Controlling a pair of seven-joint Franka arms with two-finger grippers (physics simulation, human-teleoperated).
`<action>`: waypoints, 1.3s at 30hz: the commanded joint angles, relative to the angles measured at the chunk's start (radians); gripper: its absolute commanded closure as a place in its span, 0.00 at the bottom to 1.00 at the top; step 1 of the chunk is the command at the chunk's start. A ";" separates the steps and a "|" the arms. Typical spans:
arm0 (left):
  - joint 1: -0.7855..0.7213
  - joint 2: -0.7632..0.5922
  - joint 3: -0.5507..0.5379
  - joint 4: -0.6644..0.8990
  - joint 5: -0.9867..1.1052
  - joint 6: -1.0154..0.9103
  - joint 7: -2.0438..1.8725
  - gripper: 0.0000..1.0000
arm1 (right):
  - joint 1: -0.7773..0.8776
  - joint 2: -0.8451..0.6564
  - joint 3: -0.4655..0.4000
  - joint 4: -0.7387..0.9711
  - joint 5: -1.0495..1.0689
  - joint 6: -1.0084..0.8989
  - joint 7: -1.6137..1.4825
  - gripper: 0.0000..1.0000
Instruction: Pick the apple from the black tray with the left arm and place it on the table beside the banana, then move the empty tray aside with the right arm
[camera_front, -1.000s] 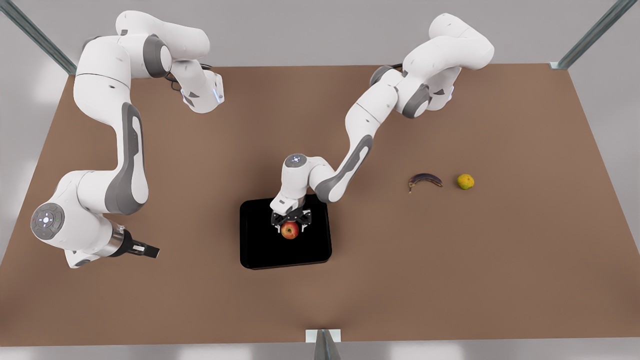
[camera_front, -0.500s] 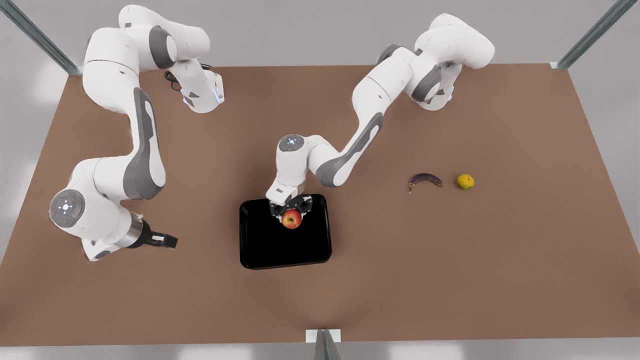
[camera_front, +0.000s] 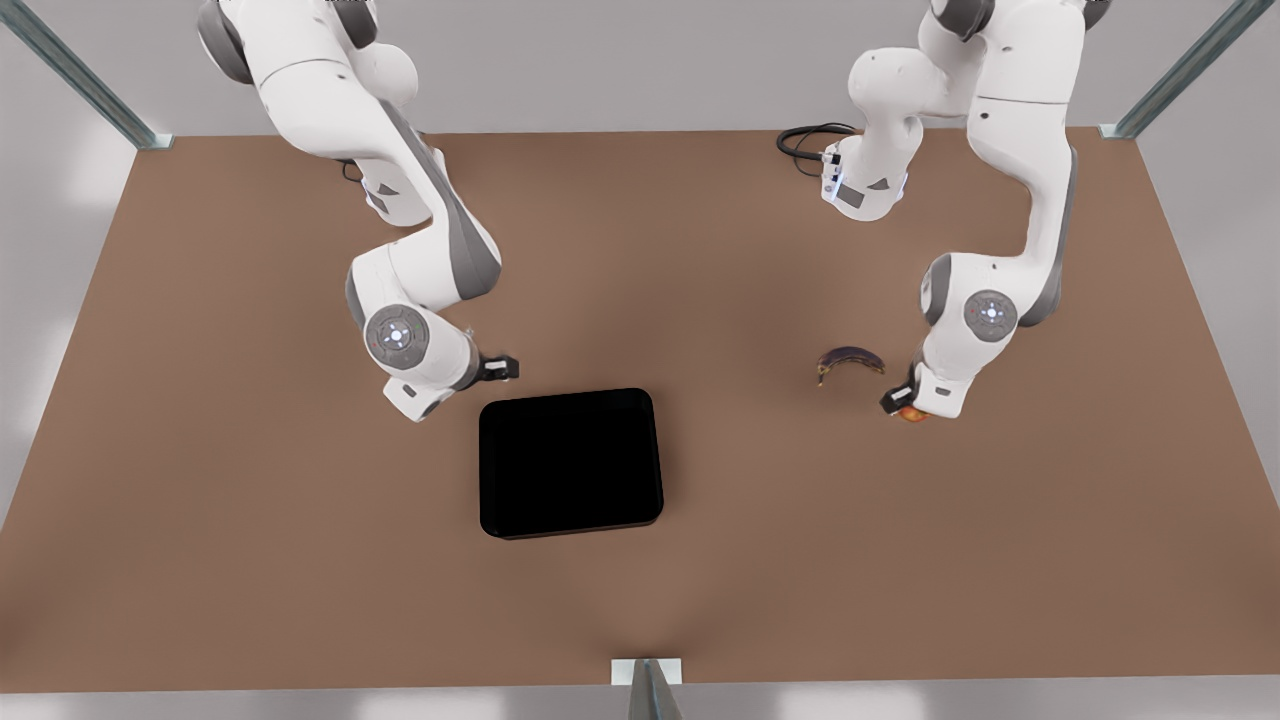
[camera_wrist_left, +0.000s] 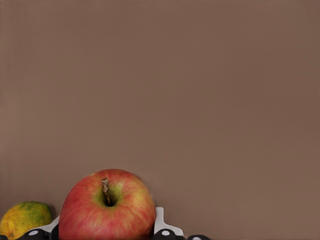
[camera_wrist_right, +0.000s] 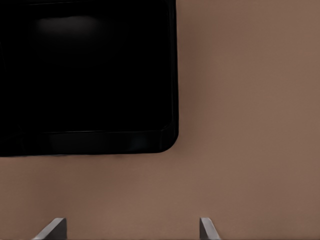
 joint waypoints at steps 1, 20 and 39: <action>0.003 0.017 -0.001 -0.045 -0.040 0.105 0.973 0.26 | -0.002 0.029 -0.002 -0.030 0.001 0.270 0.065 0.00; -0.003 0.065 -0.001 0.153 -0.051 -0.143 0.767 0.00 | -0.031 0.220 -0.042 -0.151 0.002 0.795 -0.191 0.01; 0.037 0.198 0.002 1.059 -0.176 -0.974 0.540 0.00 | -0.032 0.242 -0.023 -0.197 0.005 0.707 -0.312 0.57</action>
